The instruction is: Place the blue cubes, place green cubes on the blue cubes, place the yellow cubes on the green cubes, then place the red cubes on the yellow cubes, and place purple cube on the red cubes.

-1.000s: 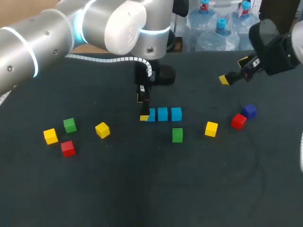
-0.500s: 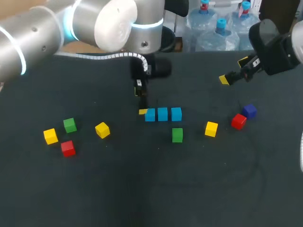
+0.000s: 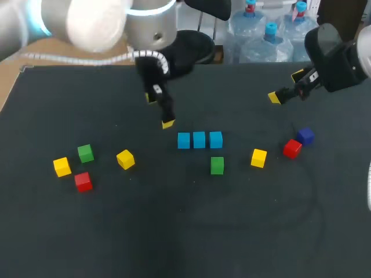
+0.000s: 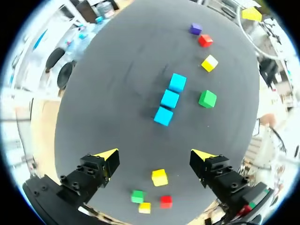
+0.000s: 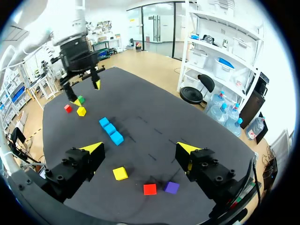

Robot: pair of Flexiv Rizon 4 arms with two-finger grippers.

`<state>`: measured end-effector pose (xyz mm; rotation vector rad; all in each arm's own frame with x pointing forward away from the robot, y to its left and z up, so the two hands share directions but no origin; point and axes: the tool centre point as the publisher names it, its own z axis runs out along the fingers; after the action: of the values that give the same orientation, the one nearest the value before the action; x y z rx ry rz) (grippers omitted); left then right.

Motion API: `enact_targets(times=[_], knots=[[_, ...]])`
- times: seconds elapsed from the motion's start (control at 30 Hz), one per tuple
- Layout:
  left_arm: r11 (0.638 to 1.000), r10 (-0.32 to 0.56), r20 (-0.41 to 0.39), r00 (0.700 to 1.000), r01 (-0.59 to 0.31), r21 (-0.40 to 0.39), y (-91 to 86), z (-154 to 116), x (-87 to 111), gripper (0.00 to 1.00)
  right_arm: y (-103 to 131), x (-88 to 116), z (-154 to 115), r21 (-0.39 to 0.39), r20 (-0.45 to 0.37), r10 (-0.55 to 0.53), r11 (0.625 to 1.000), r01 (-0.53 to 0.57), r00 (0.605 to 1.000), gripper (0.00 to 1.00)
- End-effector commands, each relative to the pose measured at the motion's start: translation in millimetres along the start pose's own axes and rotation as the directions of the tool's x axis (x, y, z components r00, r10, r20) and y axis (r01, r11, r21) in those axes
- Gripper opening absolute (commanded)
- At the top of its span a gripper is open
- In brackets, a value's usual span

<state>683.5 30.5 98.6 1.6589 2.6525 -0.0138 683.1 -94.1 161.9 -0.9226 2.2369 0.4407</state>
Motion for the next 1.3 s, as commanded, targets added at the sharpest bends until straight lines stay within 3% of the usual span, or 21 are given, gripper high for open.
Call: enact_targets(times=[0.03, 0.1, 0.2, 0.7, 0.77, 0.87, 1.03, 1.17, 1.3], knots=[[0.991, -0.05, 0.231, 0.972, 0.078, -0.113, -17.6, 0.2, 35.5, 1.0, 1.5, 0.4, -1.3, 0.007, -0.001, 0.001, 1.0, -0.001, 1.0, 1.0], [0.995, -0.037, 0.23, 0.973, 0.058, -0.085, -25.5, 1.7, 38.7, 1.0, 1.5, 0.4, -1.3, 0.007, -0.001, 0.001, 1.0, -0.001, 1.0, 1.0], [0.998, -0.02, 0.145, 0.989, 0.027, -0.048, -36.4, 11.9, 36.2, 1.0, 1.5, 0.4, -1.3, 0.007, -0.001, 0.001, 1.0, -0.001, 1.0, 1.0], [0.998, -0.02, 0.145, 0.989, 0.027, -0.048, -36.4, 11.9, 36.2, 1.0, 1.5, 0.4, -1.3, 0.007, -0.001, 0.001, 1.0, -0.001, 1.0, 1.0], [0.992, -0.082, 0.248, 0.965, 0.103, -0.074, -29.3, -7.5, 43.4, 1.0, 1.5, 0.4, -1.3, 0.007, -0.001, 0.001, 1.0, -0.001, 1.0, 1.0], [0.971, -0.144, 0.317, 0.938, 0.195, -0.135, -19.5, -29.2, 64.5, 1.0, 1.5, 0.4, -1.3, 0.007, -0.001, 0.001, 1.0, -0.001, 1.0, 1.0], [0.943, -0.204, 0.349, 0.915, 0.279, -0.181, -15.1, -48.1, 95.2, 1.0, 1.5, 0.4, -1.3, 0.007, -0.001, 0.001, 1.0, -0.001, 1.0, 1.0], [0.9, -0.28, 0.408, 0.869, 0.386, -0.204, -12.3, -53.1, 118.1, 1.0, 1.5, 0.4, -1.3, 0.007, -0.001, 0.001, 1.0, -0.001, 1.0, 1.0], [0.877, -0.303, 0.434, 0.848, 0.426, -0.221, -12.8, -48.5, 129.0, 1.0, 1.5, 0.4, -1.3, 0.007, -0.001, 0.001, 1.0, -0.001, 1.0, 1.0]])
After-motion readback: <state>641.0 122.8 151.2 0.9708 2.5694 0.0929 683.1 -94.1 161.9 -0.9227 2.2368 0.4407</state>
